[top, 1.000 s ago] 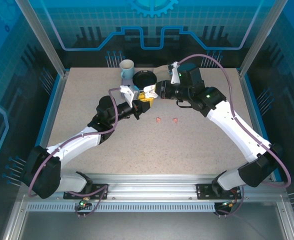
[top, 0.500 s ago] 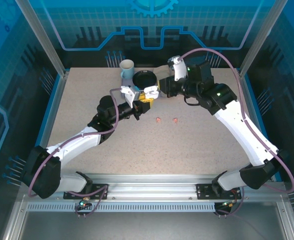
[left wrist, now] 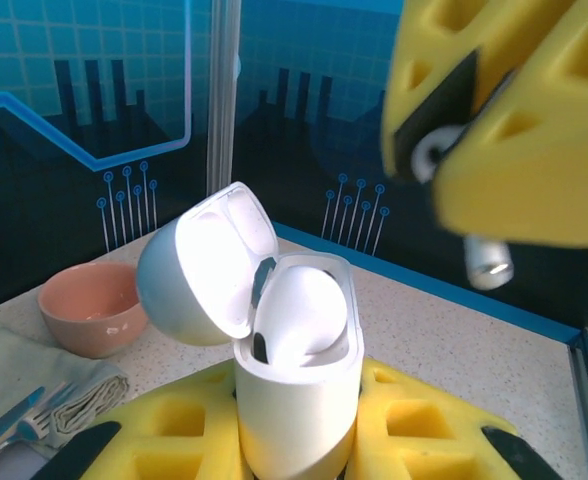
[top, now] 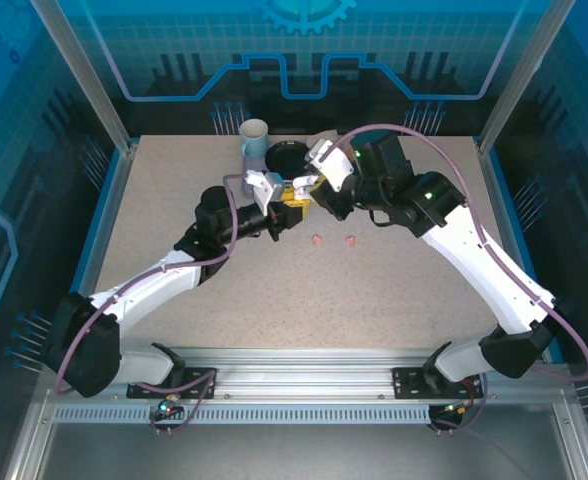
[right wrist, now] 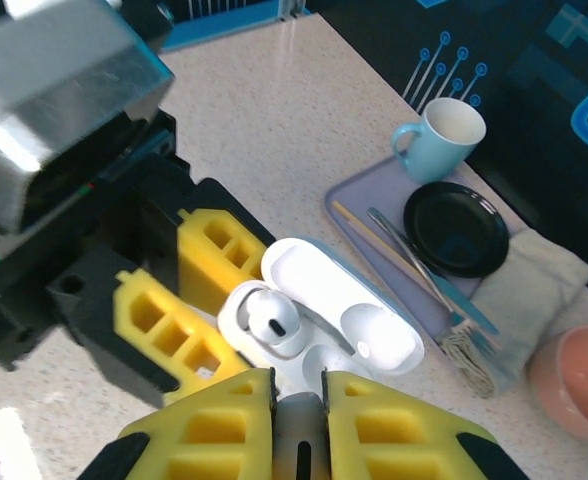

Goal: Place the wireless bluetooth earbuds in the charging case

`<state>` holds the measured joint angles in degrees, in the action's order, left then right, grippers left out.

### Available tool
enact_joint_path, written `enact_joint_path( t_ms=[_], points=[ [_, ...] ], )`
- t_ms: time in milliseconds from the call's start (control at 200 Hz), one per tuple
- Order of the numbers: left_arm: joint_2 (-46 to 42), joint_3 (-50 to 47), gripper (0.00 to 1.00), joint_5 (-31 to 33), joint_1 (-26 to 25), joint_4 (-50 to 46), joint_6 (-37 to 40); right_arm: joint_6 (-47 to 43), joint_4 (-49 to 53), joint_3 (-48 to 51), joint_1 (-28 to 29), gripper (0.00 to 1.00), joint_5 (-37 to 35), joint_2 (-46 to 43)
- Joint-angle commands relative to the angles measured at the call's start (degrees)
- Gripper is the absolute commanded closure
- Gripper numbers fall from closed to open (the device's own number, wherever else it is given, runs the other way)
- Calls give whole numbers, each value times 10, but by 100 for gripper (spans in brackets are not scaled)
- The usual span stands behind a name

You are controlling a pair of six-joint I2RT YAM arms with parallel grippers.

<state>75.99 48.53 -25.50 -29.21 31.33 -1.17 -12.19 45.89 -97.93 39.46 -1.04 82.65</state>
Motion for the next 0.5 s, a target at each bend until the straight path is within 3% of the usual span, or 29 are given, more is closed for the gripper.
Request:
enact_joint_path(
  t_ms=[0,210,495],
  points=[
    [-2,19,100,-25,-3,-4,11,-37,0,0,9,93,-65,16],
    [-7,16,100,-29,-3,-7,10,-41,-27,5,7,94,-117,24],
    [-9,12,100,-30,-3,-3,9,-43,-18,-9,-2,95,-118,31]
  ],
)
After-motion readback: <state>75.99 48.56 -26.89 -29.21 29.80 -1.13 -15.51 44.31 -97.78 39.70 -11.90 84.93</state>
